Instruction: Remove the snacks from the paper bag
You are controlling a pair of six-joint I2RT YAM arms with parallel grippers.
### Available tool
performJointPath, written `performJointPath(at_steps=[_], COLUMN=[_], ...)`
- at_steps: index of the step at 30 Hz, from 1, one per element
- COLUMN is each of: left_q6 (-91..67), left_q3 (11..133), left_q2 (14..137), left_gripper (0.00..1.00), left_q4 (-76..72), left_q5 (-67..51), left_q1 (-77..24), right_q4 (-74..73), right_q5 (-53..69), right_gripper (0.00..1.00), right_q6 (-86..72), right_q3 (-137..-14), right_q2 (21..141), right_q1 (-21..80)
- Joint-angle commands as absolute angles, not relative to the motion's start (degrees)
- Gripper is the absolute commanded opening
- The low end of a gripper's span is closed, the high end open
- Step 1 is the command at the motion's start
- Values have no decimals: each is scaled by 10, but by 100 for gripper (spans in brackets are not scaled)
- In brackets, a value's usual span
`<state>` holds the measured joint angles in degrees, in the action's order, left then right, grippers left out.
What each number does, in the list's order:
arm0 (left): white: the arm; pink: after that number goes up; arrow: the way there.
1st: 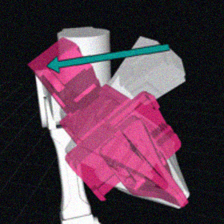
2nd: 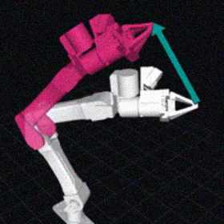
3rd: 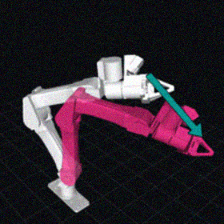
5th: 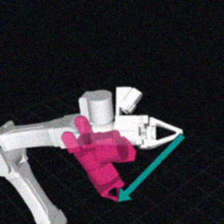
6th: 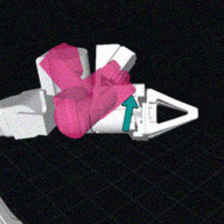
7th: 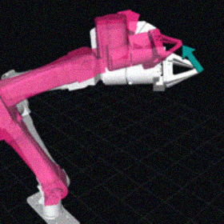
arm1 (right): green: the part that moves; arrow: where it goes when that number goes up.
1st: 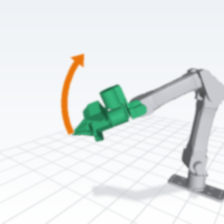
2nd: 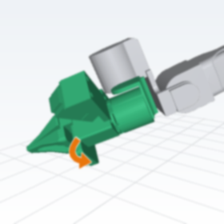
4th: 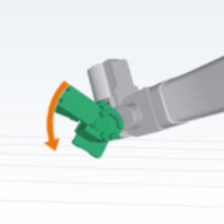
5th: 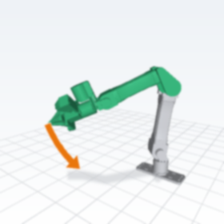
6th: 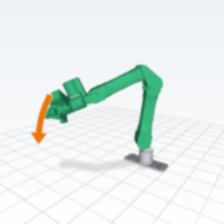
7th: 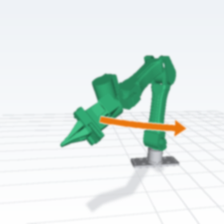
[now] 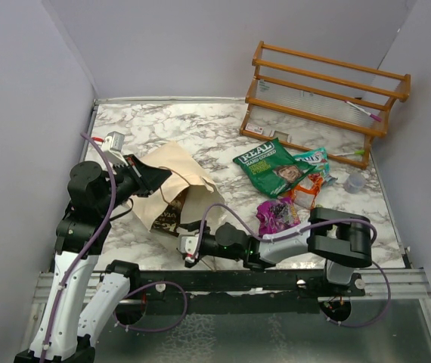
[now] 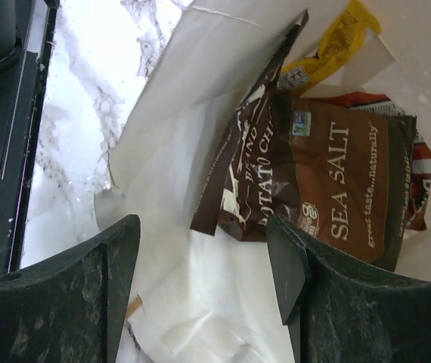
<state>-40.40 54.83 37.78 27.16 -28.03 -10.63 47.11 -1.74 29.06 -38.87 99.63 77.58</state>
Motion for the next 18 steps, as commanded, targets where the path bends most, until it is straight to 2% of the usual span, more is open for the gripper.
performJointPath(at_steps=[1,8,18], left_q6=[-401,-402,-410], left_q3=[561,564,562], left_q2=[373,368,367], left_gripper=[0,0,0], left_q4=[263,268,263], left_q5=[-293,-297,-304], left_q1=[-106,-106,-106], right_q4=[529,554,576], right_q5=[4,-2,-13], right_gripper=[66,58,57], right_q6=[318,349,354], right_q3=[-431,-460,-518], right_q2=[1040,1104,1177], right_q1=[779,779,773])
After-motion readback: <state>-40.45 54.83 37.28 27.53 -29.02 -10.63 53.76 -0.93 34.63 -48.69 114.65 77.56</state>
